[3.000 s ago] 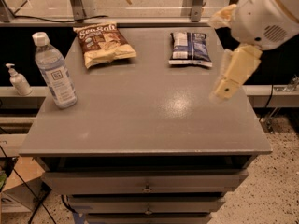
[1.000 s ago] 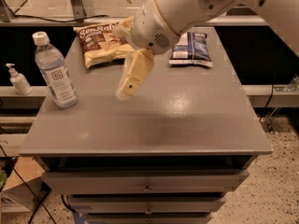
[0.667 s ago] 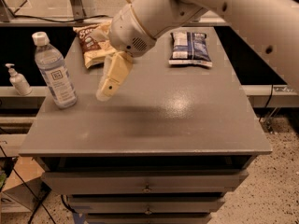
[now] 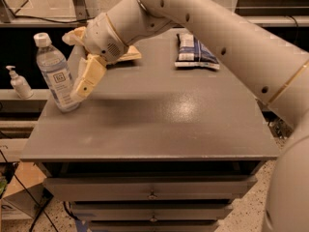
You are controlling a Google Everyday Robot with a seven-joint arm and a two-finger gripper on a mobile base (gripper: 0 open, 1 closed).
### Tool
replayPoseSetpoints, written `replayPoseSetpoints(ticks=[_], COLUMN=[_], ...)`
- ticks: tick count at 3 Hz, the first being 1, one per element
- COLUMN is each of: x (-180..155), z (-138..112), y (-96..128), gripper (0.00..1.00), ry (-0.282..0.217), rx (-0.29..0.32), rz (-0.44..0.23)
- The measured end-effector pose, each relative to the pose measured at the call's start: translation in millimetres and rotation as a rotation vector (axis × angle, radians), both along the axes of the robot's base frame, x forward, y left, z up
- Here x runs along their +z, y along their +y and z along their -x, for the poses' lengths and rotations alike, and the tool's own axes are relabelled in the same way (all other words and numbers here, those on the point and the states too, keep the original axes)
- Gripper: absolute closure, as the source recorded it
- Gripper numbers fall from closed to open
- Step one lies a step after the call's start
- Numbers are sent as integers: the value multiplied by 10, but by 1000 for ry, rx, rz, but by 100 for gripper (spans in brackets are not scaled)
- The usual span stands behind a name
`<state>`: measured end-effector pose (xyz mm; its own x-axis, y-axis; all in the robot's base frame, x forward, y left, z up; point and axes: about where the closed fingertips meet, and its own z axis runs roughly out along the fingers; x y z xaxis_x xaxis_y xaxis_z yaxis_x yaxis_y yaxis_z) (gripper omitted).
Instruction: Knock blue plastic bottle over
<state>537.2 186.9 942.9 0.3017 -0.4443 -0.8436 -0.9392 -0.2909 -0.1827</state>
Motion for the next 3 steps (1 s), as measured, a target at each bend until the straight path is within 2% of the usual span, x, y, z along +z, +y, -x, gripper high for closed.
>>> replayPoseSetpoints(ticks=[1,2,3], x=[-33,-40,-51], z=[-107,-221,-240], y=[320,563,688], gripper=[0,18,41], ry=[15,22,36], rx=[62,94,108], rz=[-65,-109,-124])
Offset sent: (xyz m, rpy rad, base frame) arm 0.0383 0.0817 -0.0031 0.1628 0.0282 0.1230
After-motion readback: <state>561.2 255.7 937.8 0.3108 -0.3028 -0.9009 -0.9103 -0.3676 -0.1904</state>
